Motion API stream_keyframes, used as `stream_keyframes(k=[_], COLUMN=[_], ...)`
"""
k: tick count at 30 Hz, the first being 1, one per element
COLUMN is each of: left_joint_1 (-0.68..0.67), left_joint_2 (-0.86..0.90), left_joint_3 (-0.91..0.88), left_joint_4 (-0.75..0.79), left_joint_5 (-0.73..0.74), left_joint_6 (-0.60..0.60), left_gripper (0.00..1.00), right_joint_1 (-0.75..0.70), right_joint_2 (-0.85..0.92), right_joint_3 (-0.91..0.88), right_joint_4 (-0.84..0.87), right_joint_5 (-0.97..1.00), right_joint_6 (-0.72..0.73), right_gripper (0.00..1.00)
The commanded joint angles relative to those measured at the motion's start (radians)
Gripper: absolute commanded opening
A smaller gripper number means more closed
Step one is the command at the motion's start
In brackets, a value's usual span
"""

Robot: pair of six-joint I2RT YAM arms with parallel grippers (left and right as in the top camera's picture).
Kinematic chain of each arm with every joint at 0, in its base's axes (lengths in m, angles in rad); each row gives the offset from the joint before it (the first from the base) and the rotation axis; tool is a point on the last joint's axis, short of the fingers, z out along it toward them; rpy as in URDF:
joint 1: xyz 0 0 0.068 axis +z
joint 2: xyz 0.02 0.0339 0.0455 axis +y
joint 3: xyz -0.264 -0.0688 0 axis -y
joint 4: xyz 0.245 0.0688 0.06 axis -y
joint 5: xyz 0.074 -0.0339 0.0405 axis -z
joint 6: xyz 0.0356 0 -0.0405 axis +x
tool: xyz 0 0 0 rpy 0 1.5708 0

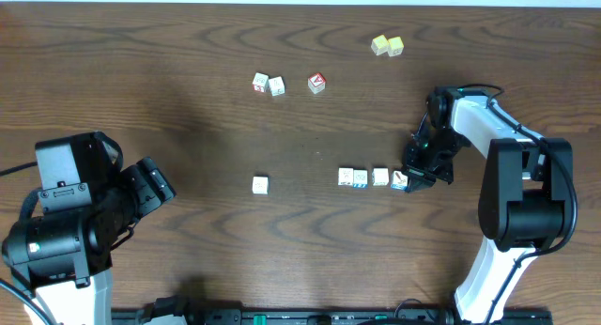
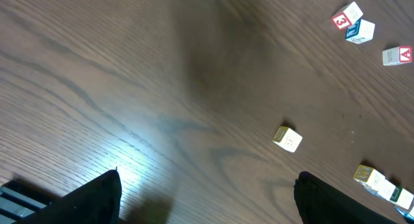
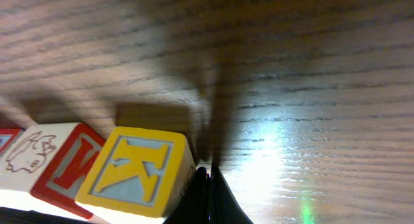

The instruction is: Lift 5 blocks

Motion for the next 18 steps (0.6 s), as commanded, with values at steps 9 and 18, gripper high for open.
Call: stream_keyframes(k=[9,18], left_joint_1=[-0.003,-0.003], left_joint_2=[0.0,0.0], left_joint_3=[0.009,0.009], left_joint_4=[-0.003,-0.003], left_joint_5=[-0.016,-0.016], left_joint_6=[-0.009,-0.009], left_gripper=[0.86,0.86], right_joint_1=[0.006,0.006], right_joint_2=[-0.004,-0.004], right_joint_3=[-0.005,-0.005], right_joint_4=[0.054,0.073], right_joint_5=[0.012,0.056], right_joint_6=[-0.012,-0.017], right_gripper=[0.01,0.01])
